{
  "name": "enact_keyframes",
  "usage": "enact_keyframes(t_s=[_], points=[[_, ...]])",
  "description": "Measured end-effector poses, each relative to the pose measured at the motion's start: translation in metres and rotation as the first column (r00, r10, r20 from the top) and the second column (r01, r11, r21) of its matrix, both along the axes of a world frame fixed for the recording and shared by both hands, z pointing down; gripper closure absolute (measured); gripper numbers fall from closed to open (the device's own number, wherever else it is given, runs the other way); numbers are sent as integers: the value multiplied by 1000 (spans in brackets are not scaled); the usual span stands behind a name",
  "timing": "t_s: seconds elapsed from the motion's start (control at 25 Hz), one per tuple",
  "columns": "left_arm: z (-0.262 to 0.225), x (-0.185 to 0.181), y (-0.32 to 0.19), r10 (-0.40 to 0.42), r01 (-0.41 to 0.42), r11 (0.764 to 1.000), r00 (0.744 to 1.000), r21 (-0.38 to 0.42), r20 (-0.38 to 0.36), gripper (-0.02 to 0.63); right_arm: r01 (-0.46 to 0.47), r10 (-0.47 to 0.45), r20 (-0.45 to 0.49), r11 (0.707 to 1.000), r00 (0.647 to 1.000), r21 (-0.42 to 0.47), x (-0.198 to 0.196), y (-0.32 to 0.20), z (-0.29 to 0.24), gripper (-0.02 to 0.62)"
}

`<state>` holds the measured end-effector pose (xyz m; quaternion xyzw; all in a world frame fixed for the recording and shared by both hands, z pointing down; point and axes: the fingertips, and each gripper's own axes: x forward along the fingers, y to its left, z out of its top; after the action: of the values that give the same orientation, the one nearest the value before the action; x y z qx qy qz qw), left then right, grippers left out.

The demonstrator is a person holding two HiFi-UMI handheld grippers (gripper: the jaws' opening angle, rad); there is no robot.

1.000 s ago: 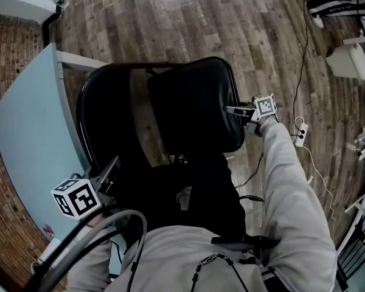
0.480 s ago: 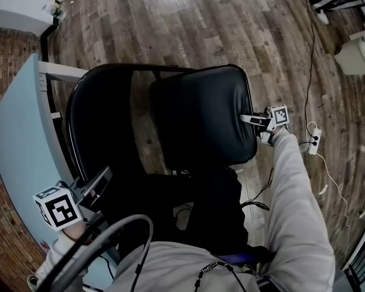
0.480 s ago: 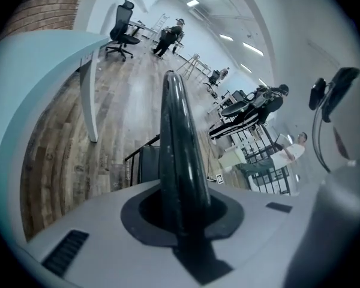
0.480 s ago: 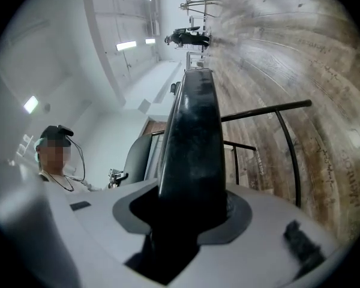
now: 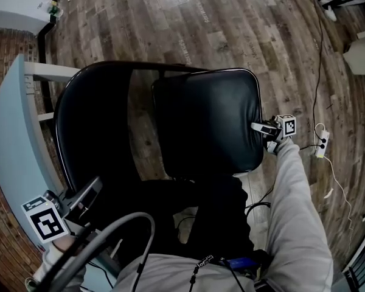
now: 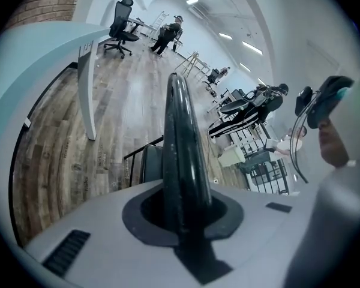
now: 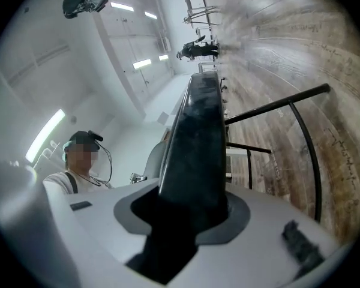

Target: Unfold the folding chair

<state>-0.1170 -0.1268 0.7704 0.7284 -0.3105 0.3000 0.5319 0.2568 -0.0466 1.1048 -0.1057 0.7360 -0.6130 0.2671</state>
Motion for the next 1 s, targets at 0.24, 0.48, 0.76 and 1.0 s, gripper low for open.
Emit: enact_keyframes(t_s=[0.24, 0.48, 0.76, 1.0], points=[[1, -4, -1, 1, -1, 1000, 1000, 3, 13, 534, -2, 0, -44, 1000, 999, -28, -4, -1, 2, 434], [-2, 0, 1, 0, 0, 1000, 1000, -7, -23, 534, -51, 50, -22, 998, 998, -49, 7, 3, 4, 411], [-25, -15, 3, 23, -22, 997, 1000, 74, -4, 454, -253, 195, -226, 931, 954, -264, 98, 68, 20, 390], [-98, -75, -15, -181, 189, 961, 982, 201, -58, 456, -378, 238, -454, 892, 859, -248, 101, 92, -80, 391]])
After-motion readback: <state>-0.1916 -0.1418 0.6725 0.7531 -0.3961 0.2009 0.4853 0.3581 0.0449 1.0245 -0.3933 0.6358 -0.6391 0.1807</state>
